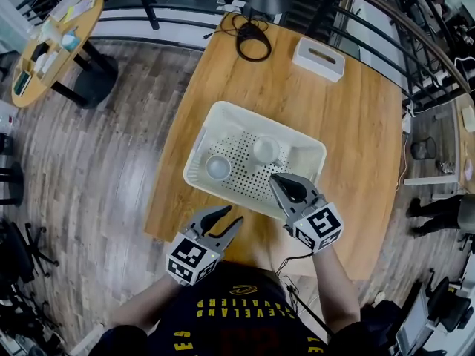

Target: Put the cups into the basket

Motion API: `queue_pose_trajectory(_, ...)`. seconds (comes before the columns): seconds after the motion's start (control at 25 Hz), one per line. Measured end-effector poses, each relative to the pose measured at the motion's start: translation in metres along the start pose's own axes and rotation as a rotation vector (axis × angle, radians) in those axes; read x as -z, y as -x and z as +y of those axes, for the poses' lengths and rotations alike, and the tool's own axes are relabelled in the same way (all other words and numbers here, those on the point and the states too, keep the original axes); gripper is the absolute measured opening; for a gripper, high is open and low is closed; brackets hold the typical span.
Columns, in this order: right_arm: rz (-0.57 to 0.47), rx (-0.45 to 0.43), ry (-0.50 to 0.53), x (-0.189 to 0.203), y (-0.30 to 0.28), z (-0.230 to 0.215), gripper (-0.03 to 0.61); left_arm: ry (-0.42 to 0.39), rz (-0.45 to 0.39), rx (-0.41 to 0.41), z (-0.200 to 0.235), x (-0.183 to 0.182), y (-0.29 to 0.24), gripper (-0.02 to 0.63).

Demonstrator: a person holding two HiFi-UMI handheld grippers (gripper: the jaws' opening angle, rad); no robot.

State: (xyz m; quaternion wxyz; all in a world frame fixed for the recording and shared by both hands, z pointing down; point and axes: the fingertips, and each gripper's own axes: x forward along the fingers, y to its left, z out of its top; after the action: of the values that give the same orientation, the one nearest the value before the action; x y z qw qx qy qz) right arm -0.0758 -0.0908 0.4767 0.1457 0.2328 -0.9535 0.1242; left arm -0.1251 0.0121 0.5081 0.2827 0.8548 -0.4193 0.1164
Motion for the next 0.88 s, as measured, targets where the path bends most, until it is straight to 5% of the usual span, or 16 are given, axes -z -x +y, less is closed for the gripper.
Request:
queue_pose_trajectory(0.24, -0.013, 0.150, -0.135, 0.009, 0.030, -0.013, 0.012, -0.019, -0.045, -0.013, -0.019, -0.011, 0.000, 0.147)
queue_pose_trajectory(0.4, -0.093, 0.175, -0.211, 0.001, 0.053, -0.009, 0.012, -0.055, -0.074, -0.034, -0.031, -0.017, -0.002, 0.128)
queue_pose_trajectory(0.6, -0.149, 0.206, -0.237, 0.004, 0.081, -0.004, 0.012, -0.133, -0.172, -0.125, -0.043, -0.033, 0.002, 0.017)
queue_pose_trajectory(0.88, -0.137, 0.170, -0.264, 0.024, 0.109, 0.015, 0.012, -0.118, -0.157, -0.068, -0.077, -0.028, -0.016, 0.011)
